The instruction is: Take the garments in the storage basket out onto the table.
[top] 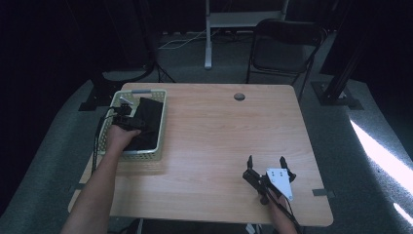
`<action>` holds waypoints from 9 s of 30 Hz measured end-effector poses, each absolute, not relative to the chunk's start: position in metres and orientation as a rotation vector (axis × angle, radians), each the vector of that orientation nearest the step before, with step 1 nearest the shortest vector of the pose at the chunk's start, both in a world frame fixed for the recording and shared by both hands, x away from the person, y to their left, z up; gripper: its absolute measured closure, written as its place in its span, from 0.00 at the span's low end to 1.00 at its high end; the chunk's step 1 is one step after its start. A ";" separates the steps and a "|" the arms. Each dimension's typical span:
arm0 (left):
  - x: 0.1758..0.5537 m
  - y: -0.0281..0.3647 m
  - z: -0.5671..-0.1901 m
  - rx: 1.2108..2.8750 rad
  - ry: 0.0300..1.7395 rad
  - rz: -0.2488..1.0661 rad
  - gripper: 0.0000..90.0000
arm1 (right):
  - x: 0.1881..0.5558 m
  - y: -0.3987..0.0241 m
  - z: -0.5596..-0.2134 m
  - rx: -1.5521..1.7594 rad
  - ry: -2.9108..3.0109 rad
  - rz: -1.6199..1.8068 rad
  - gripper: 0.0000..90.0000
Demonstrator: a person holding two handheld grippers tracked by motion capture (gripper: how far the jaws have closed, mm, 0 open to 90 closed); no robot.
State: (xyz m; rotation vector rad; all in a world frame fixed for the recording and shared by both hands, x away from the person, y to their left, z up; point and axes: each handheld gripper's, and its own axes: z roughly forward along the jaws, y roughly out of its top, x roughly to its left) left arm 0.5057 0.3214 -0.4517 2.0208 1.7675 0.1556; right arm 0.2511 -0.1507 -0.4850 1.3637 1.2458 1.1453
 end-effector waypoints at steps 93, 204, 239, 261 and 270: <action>0.457 0.275 -0.338 1.550 1.275 -0.135 0.66 | 0.249 -0.147 -0.486 1.318 1.233 1.141 0.00; 0.467 0.104 -0.461 1.645 1.333 -0.400 0.66 | 0.247 -0.146 -0.487 1.285 1.240 1.150 0.00; 0.434 0.059 -0.471 1.979 1.197 0.210 0.61 | 0.247 -0.146 -0.487 1.286 1.245 1.147 0.00; 0.416 0.031 -0.467 2.163 0.985 0.678 0.42 | 0.247 -0.146 -0.487 1.284 1.248 1.145 0.00; 0.416 0.030 -0.467 2.174 0.926 0.763 0.33 | 0.247 -0.146 -0.487 1.285 1.249 1.146 0.00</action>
